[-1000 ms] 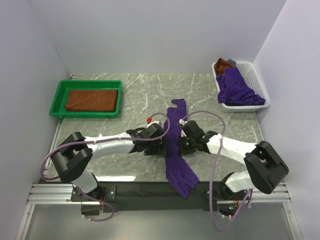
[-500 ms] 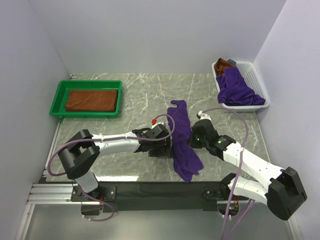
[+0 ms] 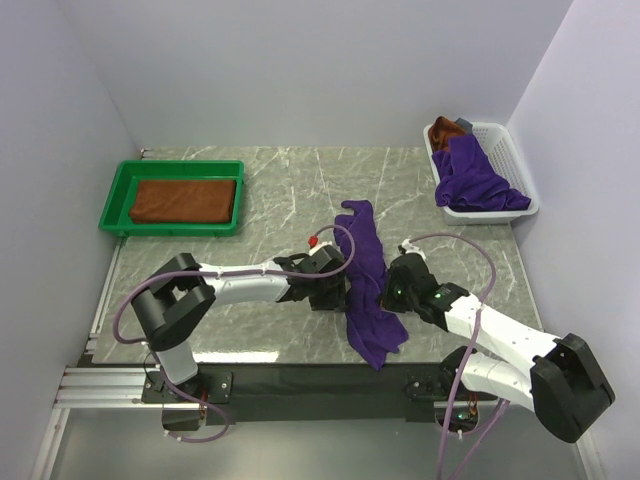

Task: Fold and stack the towels
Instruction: Flatten out the crumpled towel

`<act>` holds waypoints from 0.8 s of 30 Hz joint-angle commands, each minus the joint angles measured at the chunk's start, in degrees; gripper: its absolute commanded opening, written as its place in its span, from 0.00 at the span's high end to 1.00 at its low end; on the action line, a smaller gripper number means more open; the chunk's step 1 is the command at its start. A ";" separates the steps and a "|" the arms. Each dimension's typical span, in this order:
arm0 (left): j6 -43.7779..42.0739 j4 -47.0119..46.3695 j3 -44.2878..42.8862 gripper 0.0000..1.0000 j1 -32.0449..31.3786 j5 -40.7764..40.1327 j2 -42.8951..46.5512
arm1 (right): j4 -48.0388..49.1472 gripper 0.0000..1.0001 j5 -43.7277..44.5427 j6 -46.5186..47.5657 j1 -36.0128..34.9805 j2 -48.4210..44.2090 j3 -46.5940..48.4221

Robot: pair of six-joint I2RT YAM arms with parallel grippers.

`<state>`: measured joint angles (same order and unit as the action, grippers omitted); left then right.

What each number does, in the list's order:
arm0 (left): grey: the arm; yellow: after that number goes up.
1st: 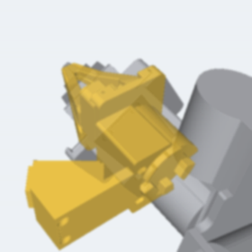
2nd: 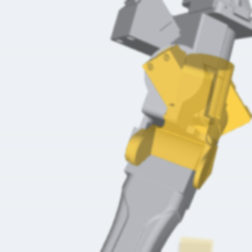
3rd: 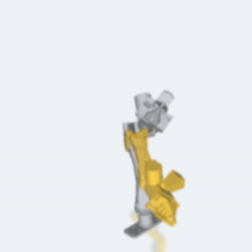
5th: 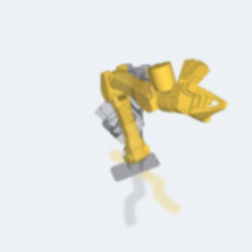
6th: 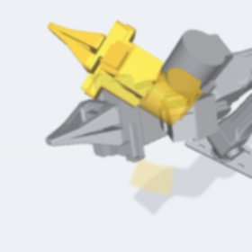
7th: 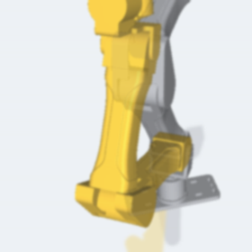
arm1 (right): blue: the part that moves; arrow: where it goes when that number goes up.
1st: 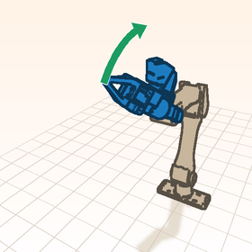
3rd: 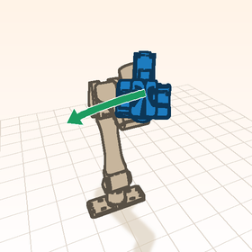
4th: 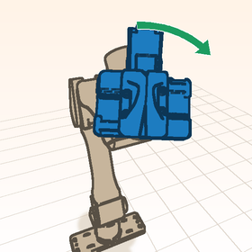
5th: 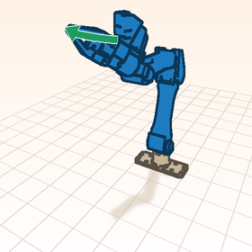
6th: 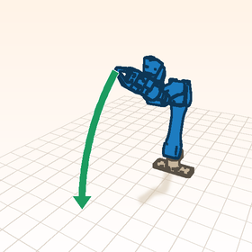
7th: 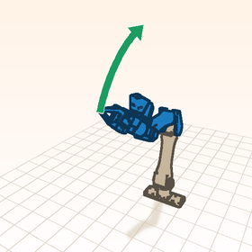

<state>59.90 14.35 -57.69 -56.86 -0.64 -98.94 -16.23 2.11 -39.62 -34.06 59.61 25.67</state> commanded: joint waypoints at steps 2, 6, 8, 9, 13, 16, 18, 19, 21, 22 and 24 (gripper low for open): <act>1.45 -2.31 -2.60 0.53 -0.36 1.08 -0.82 | 2.78 1.00 0.18 -0.81 0.49 -0.73 -0.45; 1.54 -2.83 -2.95 0.59 -0.36 1.52 -2.22 | 3.13 1.00 -0.09 -0.90 0.67 -0.73 -0.62; 1.54 -3.01 -3.22 0.61 -0.36 1.70 -2.84 | 3.13 1.00 -0.18 -0.90 0.58 -0.90 -0.71; 1.62 -3.10 -3.39 0.62 -0.36 1.61 -2.93 | 3.05 1.00 -0.09 -0.81 0.66 -0.99 -0.80; 1.45 -2.66 -4.27 0.73 -0.36 1.70 -4.16 | 2.87 1.00 -0.09 -0.81 0.67 -0.90 -0.71; 1.62 -3.01 -3.75 0.81 -0.36 1.61 -3.81 | 2.70 1.00 -0.18 -0.73 0.75 -1.25 -0.62; 1.71 -2.84 -3.31 0.96 -0.18 1.17 -3.37 | 1.82 1.00 0.70 -0.64 0.93 -1.78 -0.19; 1.71 -2.75 -3.22 0.99 -0.09 0.91 -2.67 | 1.47 1.00 1.05 -0.46 1.02 -2.04 -0.01; 1.45 -1.96 -2.61 0.99 0.52 0.82 -1.70 | 0.42 1.00 1.93 0.67 1.45 -2.57 0.78; 1.19 -1.70 -2.25 0.99 0.96 0.82 -0.57 | -0.20 1.00 2.46 1.12 2.15 -2.75 1.22; 0.13 0.23 -0.42 0.99 3.76 -1.44 1.02 | -2.56 1.00 4.29 2.87 3.30 -3.10 2.71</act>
<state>61.10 13.15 -59.37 -55.88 0.25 -102.41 -16.14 2.63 -38.87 -32.40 58.13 25.28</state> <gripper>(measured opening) 0.015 0.011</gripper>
